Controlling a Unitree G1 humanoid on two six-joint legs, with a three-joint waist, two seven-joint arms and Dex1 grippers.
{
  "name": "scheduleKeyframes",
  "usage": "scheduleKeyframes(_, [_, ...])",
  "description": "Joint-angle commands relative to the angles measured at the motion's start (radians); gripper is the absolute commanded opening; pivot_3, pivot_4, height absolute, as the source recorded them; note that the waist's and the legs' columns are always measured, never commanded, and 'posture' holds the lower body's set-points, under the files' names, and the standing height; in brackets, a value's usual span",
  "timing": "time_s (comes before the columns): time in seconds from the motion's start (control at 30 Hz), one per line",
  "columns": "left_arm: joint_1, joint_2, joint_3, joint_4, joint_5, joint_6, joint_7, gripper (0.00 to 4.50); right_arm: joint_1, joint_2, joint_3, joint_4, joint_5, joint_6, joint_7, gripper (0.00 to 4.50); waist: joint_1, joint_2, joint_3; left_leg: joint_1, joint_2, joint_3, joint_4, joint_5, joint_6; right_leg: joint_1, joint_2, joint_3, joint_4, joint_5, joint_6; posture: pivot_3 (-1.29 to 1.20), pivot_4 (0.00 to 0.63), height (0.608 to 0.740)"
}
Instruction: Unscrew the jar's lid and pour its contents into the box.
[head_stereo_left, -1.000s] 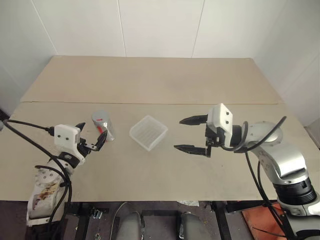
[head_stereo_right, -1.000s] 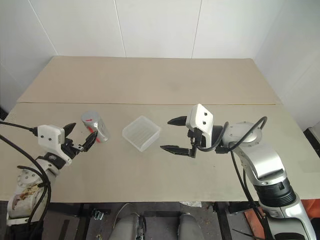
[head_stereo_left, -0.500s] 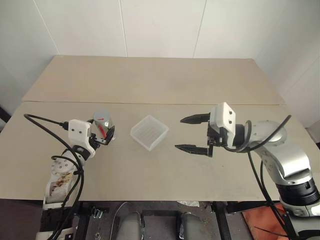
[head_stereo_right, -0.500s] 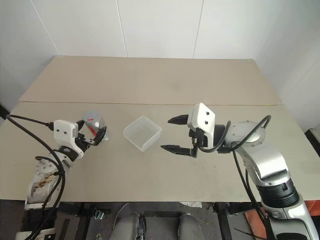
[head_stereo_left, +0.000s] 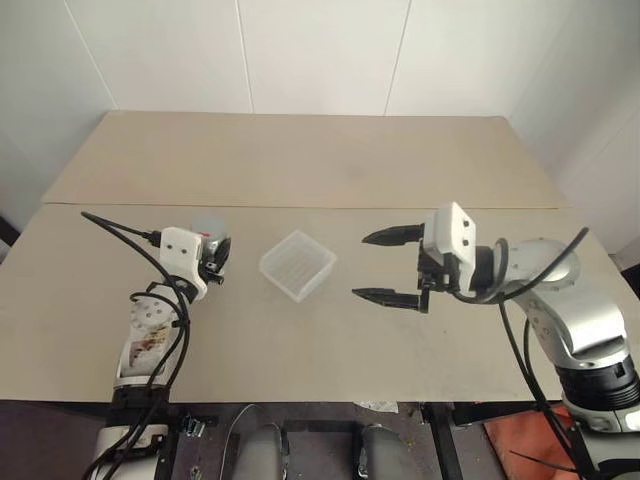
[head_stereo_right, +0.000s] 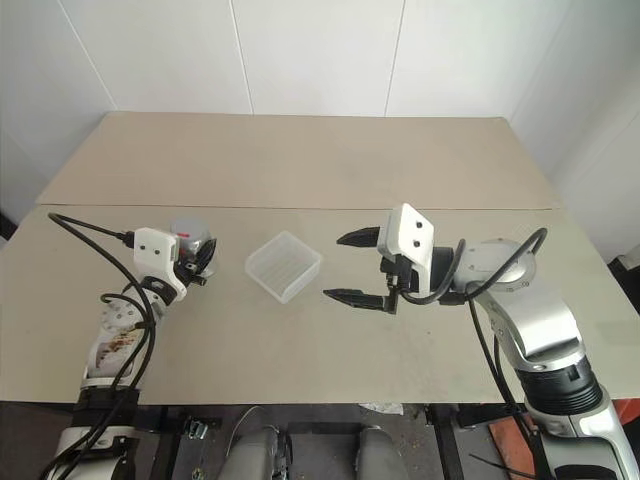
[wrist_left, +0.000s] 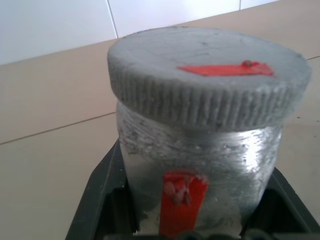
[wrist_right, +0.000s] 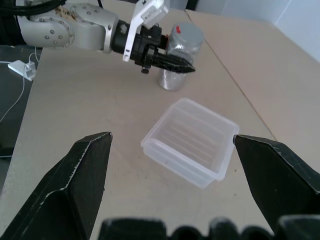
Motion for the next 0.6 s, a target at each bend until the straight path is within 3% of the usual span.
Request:
scheduleKeyframes(0.03, [-0.061,0.033,-0.005,-0.082,-0.067,0.018,-0.095,1.93,-0.007,0.011,-0.029,-0.06,0.028,0.01,-0.034,4.5,0.001,0.0,0.0,0.0,0.0,0.0,0.0,0.0,0.0,0.0,0.0,0.0,0.0,0.0,0.0,0.0,0.15,0.74])
scheduleKeyframes(0.17, [-0.127,0.128,0.002,-0.165,-0.276,0.199,-0.347,1.93,-0.091,0.068,-0.007,-0.047,0.059,0.04,-0.056,4.5,-0.003,0.0,0.0,-0.001,0.0,0.0,0.0,0.0,0.0,-0.001,0.0,-0.001,0.0,0.0,0.0,0.0,0.15,0.74])
scheduleKeyframes(0.3, [-0.23,0.244,-0.017,-0.127,-0.444,0.372,-0.621,1.93,-0.223,0.181,0.032,0.012,0.096,0.115,-0.102,4.5,-0.015,0.0,0.0,0.0,0.0,0.0,0.0,0.0,-0.001,-0.002,0.001,0.0,0.002,0.0,0.0,0.0,0.15,0.74])
scheduleKeyframes(0.43, [-0.334,0.307,-0.089,-0.04,-0.471,0.387,-0.884,1.93,-0.331,0.308,0.08,0.086,0.068,0.19,-0.217,4.5,-0.022,0.0,0.0,0.0,0.0,0.0,0.0,0.001,-0.001,-0.002,0.001,0.0,0.002,0.0,0.0,0.0,0.15,0.74])
scheduleKeyframes(0.6, [-0.439,0.273,-0.148,0.059,-0.435,0.359,-0.982,1.93,-0.42,0.414,0.128,0.151,0.031,0.256,-0.315,4.5,-0.017,0.0,0.0,-0.003,0.0,0.0,0.0,0.001,-0.001,-0.003,0.001,-0.001,0.002,0.0,0.0,0.0,0.15,0.74])
